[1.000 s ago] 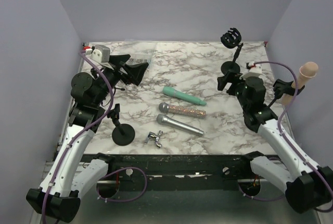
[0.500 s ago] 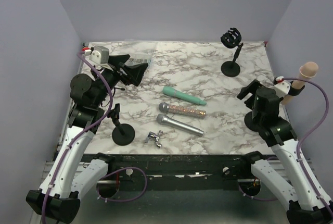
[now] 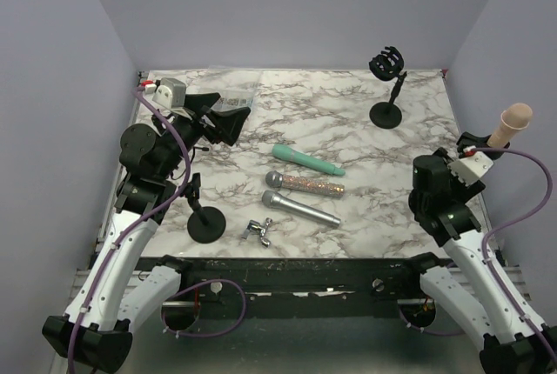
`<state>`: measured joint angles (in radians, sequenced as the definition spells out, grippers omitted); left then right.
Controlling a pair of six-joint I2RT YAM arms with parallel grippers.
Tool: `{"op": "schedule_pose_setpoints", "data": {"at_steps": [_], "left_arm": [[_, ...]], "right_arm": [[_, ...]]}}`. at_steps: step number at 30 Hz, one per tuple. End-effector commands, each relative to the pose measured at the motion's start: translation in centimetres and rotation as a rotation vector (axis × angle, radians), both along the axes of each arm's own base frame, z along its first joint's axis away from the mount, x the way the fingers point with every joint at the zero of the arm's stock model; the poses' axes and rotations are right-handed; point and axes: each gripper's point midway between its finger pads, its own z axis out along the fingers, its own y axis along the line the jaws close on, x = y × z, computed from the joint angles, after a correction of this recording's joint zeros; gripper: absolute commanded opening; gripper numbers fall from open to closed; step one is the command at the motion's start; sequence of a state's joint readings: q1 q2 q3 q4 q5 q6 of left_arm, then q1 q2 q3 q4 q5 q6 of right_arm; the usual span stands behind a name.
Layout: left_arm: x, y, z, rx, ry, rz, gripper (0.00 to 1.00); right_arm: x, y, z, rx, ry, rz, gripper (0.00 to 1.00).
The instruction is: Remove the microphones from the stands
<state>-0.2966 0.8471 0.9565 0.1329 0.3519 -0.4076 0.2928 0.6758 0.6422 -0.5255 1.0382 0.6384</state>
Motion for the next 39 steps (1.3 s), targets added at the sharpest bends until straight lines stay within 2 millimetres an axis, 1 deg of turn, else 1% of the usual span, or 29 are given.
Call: {"op": "schedule_pose_setpoints", "data": {"at_steps": [1, 2, 7, 9, 11, 14, 15, 17, 19, 22, 26, 31, 35, 38, 39], "left_arm": [[0.0, 0.2, 0.2, 0.008, -0.024, 0.018, 0.99], [0.0, 0.1, 0.2, 0.008, -0.024, 0.015, 0.99], [0.2, -0.1, -0.1, 0.011, -0.013, 0.005, 0.99], [0.2, -0.2, -0.1, 0.010, -0.013, 0.002, 0.99], [0.2, -0.2, -0.1, 0.011, -0.013, 0.002, 0.99], [0.4, -0.3, -0.3, 0.013, -0.005, 0.000, 0.99], [0.4, -0.3, -0.4, 0.012, -0.003, -0.004, 0.99], [0.4, -0.5, -0.4, 0.010, 0.002, -0.016, 0.98], [0.4, -0.6, -0.4, 0.008, 0.005, -0.022, 0.99], [0.5, -0.8, -0.6, 0.003, 0.015, -0.032, 0.99], [0.7, -1.1, -0.9, -0.004, 0.027, -0.044, 0.99], [1.4, -1.3, -1.8, 0.008, 0.051, -0.036, 0.99], [1.4, -1.5, -1.9, 0.013, 0.051, -0.041, 0.99], [1.6, -1.5, -2.3, 0.026, 0.055, -0.031, 0.99], [1.7, -1.5, -2.4, 0.029, 0.058, -0.030, 0.99]], "right_arm": [[-0.1, -1.8, -0.4, -0.098, -0.032, -0.117, 0.83], [0.1, -1.8, -0.4, -0.114, -0.043, -0.118, 0.83], [0.9, -2.6, -2.4, -0.104, -0.053, -0.147, 0.82], [1.3, -2.9, -3.1, -0.093, -0.062, -0.159, 0.80], [1.7, -3.2, -3.4, -0.090, -0.076, -0.165, 0.75], [2.5, -3.1, -3.0, -0.092, -0.113, -0.140, 0.60], [2.7, -3.0, -2.9, -0.097, -0.119, -0.130, 0.57], [2.9, -2.9, -2.9, -0.096, -0.135, -0.116, 0.54], [3.5, -2.3, -2.9, -0.102, -0.140, -0.055, 0.46], [4.2, -1.6, -2.6, -0.093, -0.177, 0.005, 0.39], [5.5, 0.1, -2.3, -0.088, -0.232, 0.133, 0.33], [6.9, 1.1, -2.2, -0.077, -0.281, 0.192, 0.26], [8.8, 2.5, -1.7, -0.068, -0.342, 0.268, 0.21], [10.5, 3.4, -1.3, -0.063, -0.363, 0.306, 0.21], [11.2, 3.7, -1.4, -0.066, -0.356, 0.318, 0.21]]}}
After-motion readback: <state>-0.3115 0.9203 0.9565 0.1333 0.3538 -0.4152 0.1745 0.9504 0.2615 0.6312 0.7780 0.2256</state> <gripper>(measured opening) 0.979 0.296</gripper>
